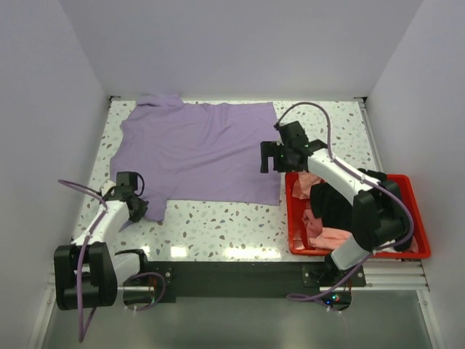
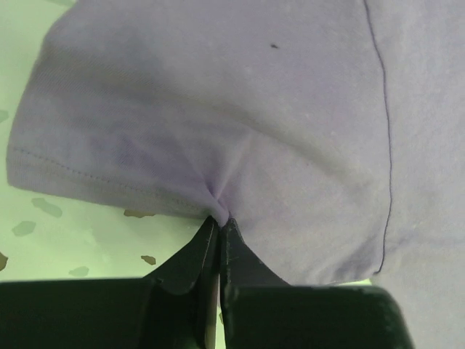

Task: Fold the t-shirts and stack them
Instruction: Fold the tshirt

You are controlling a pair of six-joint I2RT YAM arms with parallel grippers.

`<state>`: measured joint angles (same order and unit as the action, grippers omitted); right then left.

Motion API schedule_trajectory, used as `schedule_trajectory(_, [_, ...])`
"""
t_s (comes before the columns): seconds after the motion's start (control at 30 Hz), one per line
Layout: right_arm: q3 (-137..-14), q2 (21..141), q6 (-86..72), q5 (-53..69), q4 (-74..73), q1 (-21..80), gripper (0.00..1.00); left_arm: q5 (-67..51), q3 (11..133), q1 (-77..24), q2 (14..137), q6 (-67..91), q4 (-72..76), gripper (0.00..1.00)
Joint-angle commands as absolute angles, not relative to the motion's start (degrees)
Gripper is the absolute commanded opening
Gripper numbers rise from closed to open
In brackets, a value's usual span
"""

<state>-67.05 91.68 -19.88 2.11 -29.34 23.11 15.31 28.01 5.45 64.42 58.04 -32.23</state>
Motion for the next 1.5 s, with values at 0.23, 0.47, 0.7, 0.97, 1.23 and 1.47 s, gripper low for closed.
schedule_trajectory(0.23, [-65.6, 90.9, -8.5, -4.0, -36.1, 36.9, 0.99, 14.5, 25.7, 5.4, 64.9, 57.1, -30.4, 0.0])
schedule_trajectory(0.47, [-65.3, 94.7, -4.9, -7.0, -39.5, 40.0, 0.87, 15.6, 27.4, 5.4, 62.8, 56.5, -31.9, 0.0])
schedule_trajectory(0.7, [-66.5, 100.7, -5.2, -10.7, -41.5, 40.0, 0.7, 16.4, 28.5, 5.4, 60.8, 56.7, -33.7, 0.0])
schedule_trajectory(0.97, [-68.0, 105.1, -5.0, -11.6, -41.0, 40.0, 0.55, 17.6, 29.5, 5.4, 58.7, 57.4, -35.9, 0.0])
schedule_trajectory(1.23, [-66.0, 104.2, -5.6, -11.7, -42.9, 40.0, 0.25, 15.7, 27.4, 5.4, 54.7, 61.2, -41.3, 0.0])
schedule_trajectory(1.47, [-63.0, 101.7, -6.5, -7.8, -42.6, 42.2, 0.04, 16.1, 28.1, 5.4, 45.3, 67.7, -48.2, 0.0])
